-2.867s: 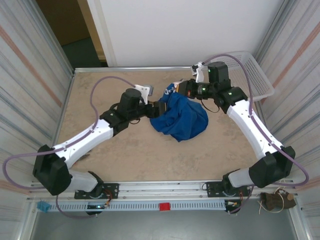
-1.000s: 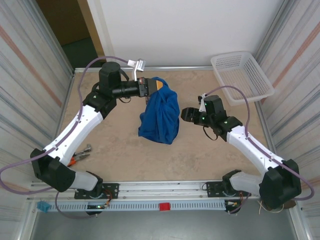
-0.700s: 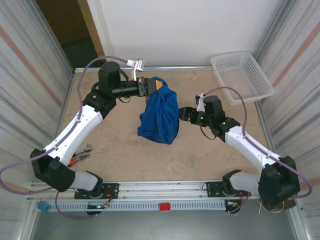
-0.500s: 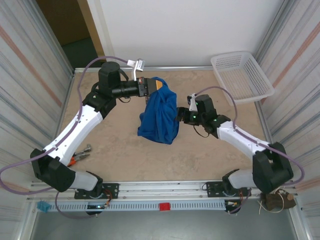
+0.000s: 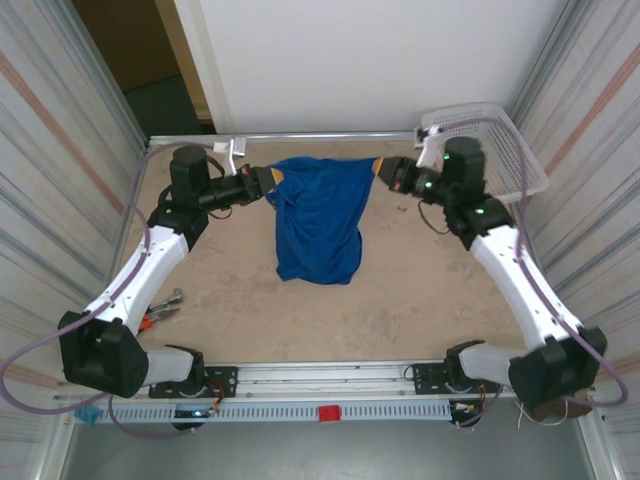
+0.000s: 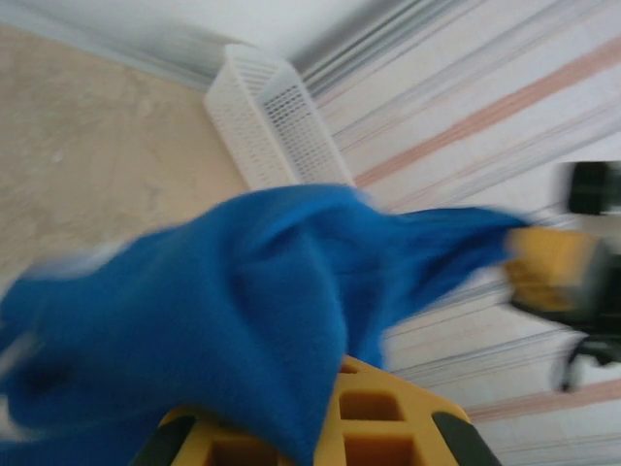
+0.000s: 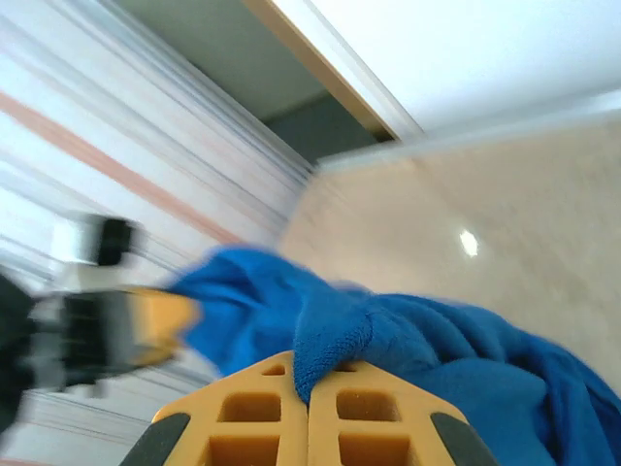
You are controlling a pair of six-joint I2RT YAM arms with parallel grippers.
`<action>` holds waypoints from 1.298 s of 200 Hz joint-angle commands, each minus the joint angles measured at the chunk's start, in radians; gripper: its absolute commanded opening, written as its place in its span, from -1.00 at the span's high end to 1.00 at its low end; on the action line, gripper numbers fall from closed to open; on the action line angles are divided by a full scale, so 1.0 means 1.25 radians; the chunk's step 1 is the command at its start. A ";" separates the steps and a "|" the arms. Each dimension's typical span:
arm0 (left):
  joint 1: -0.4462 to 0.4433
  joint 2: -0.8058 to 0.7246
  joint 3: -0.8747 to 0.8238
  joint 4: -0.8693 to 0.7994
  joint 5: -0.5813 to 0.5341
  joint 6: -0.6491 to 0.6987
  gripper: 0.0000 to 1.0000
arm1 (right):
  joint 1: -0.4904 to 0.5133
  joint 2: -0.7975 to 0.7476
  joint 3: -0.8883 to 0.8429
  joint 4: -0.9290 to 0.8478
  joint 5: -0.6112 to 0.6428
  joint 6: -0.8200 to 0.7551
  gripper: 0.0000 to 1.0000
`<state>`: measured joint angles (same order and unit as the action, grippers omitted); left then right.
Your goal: Fold the inside-out t-shirt
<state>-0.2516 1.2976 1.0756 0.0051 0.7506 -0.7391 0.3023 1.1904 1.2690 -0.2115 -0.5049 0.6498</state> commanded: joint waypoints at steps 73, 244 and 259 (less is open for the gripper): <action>0.013 -0.056 -0.005 -0.076 -0.060 0.104 0.71 | -0.012 -0.035 0.049 -0.004 -0.079 0.019 1.00; -0.332 0.183 0.159 -0.038 -0.506 0.381 -0.43 | 0.002 -0.003 0.110 -0.052 -0.142 0.022 1.00; -0.322 0.229 0.231 -0.087 -0.506 0.414 0.33 | -0.005 -0.004 0.118 -0.057 -0.139 0.020 1.00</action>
<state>-0.6689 1.5314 1.2335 -0.0959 0.2153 -0.3016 0.2981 1.2110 1.3781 -0.2920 -0.6598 0.6548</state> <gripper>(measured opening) 0.650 0.042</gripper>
